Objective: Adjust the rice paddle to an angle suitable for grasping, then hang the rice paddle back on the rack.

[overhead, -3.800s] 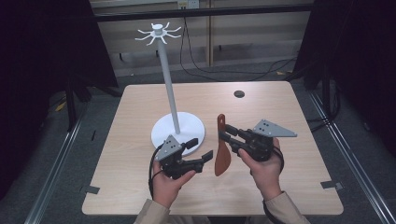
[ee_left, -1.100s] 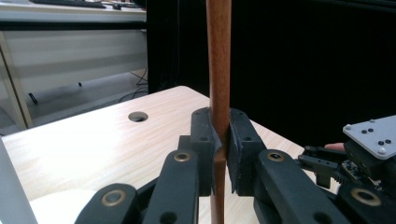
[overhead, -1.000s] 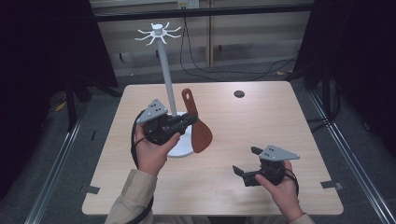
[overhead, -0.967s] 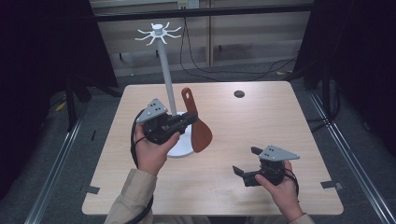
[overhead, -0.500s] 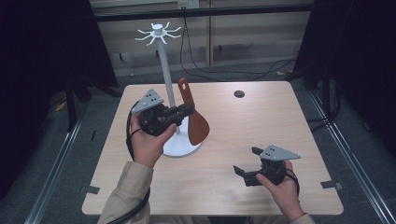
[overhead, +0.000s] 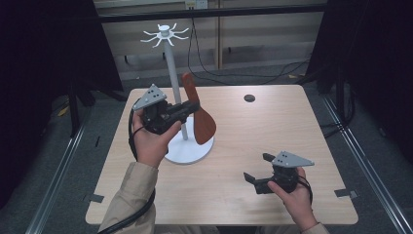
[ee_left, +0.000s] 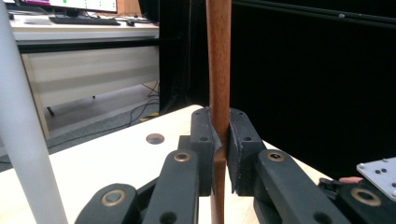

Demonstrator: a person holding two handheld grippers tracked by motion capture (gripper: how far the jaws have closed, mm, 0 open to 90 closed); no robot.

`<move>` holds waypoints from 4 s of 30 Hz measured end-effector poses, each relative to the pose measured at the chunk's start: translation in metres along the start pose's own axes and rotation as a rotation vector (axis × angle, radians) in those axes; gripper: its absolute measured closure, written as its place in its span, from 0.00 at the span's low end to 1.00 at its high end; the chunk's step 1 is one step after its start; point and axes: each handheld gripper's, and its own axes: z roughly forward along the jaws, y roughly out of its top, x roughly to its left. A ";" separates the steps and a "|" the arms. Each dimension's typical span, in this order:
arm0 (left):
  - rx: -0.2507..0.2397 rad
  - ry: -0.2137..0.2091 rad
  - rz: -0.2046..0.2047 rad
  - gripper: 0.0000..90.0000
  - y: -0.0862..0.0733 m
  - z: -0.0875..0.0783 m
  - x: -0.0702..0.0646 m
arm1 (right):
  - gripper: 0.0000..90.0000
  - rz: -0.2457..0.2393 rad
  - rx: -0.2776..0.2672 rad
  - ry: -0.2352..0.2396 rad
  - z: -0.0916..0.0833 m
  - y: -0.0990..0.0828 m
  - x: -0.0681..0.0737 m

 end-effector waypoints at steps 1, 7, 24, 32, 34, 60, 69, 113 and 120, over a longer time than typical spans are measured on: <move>0.000 0.005 0.002 0.92 0.001 0.000 0.000 | 0.03 0.000 0.001 -0.001 0.000 0.000 0.000; -0.023 0.005 0.004 0.92 0.011 0.001 0.003 | 0.03 0.001 -0.003 -0.001 0.000 0.000 -0.001; -0.049 0.048 0.022 0.92 0.035 0.005 0.017 | 0.03 0.009 -0.009 -0.002 -0.003 0.001 -0.004; -0.066 0.062 0.031 0.92 0.046 0.006 0.017 | 0.03 0.012 -0.001 -0.002 -0.002 0.001 -0.003; -0.070 0.069 0.029 0.92 0.048 0.005 0.018 | 0.03 0.008 -0.004 -0.003 -0.003 0.001 -0.004; -0.074 0.128 -0.002 0.92 0.049 0.002 0.040 | 0.03 0.005 -0.008 -0.003 -0.003 0.003 -0.004; -0.091 0.143 0.002 0.83 0.044 0.000 0.043 | 0.03 0.001 -0.014 -0.006 -0.004 0.004 -0.005; -0.088 0.173 0.005 0.41 0.030 -0.007 0.044 | 0.03 0.002 -0.021 -0.015 -0.008 0.005 -0.008; -0.079 0.194 0.024 0.28 0.024 -0.011 0.041 | 0.03 -0.002 -0.023 -0.021 -0.010 0.005 -0.007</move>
